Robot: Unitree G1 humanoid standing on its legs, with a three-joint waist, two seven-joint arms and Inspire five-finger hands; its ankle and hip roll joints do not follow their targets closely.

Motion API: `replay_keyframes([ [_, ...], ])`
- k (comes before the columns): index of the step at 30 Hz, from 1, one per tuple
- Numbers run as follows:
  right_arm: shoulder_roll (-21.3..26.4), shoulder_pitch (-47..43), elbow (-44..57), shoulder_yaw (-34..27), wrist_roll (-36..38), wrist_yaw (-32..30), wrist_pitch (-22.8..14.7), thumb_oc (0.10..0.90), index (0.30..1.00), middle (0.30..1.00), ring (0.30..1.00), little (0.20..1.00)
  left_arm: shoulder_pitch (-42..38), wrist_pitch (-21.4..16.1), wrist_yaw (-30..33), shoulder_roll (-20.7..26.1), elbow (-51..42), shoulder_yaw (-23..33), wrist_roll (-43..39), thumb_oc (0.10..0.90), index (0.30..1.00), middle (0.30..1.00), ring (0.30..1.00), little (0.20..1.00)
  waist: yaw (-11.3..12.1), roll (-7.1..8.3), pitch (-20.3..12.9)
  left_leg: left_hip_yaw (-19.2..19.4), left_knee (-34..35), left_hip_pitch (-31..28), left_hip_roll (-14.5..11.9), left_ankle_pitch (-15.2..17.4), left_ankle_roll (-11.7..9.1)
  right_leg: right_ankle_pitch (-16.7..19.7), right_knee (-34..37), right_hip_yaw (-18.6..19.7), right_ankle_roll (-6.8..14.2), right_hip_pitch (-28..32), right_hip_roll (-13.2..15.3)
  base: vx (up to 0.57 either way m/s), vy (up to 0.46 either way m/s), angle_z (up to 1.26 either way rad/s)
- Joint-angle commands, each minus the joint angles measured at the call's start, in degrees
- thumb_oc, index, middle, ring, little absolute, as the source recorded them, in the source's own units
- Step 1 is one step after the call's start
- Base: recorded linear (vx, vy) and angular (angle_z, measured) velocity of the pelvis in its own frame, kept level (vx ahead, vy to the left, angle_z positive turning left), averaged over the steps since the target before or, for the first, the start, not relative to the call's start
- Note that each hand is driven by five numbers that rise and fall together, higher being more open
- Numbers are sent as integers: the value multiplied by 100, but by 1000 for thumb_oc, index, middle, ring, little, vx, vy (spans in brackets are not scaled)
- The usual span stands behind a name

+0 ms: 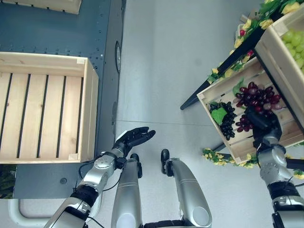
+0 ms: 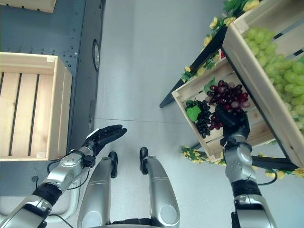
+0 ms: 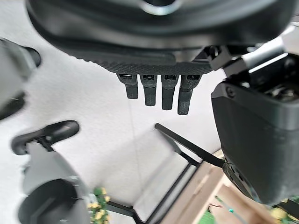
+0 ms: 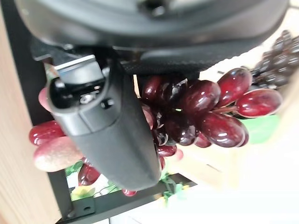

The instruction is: Pick up the fruits from the basket on one side to the basket on the other side

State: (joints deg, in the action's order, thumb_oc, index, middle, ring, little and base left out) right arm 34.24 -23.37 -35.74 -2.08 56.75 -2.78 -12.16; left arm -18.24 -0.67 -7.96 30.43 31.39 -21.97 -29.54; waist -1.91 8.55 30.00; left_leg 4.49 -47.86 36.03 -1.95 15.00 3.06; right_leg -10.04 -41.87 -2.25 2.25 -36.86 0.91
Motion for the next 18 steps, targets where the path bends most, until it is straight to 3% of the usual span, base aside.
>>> replay_keyframes([
  [1, 1106, -397, -135, -608, 96, -232, -336, 400, 300, 300, 300, 300, 99, -257, -101, -298, -646, -243, -92, 800, 900, 900, 900, 900, 112, -286, -404, 31, -612, 87, 300, 642, 48, -315, -621, -554, -516, 275, -8, 0, 0, 0],
  [8, 1300, -943, -334, -427, -113, -381, 112, 400, 300, 300, 300, 300, -58, -243, -16, -259, -731, -319, -180, 800, 900, 900, 900, 900, 204, -328, -395, -33, -1064, 460, 345, 768, 49, -465, -1105, -578, -530, -115, 31, -6, -21, 5],
  [18, 1467, -1417, -753, -394, -17, -688, 450, 400, 300, 300, 300, 300, -106, -329, 33, -211, -781, -385, -313, 800, 900, 900, 900, 900, 234, -423, -374, -43, -1438, 740, 305, 891, 71, -651, -1546, -639, -565, -444, 121, -20, -4, 2],
])
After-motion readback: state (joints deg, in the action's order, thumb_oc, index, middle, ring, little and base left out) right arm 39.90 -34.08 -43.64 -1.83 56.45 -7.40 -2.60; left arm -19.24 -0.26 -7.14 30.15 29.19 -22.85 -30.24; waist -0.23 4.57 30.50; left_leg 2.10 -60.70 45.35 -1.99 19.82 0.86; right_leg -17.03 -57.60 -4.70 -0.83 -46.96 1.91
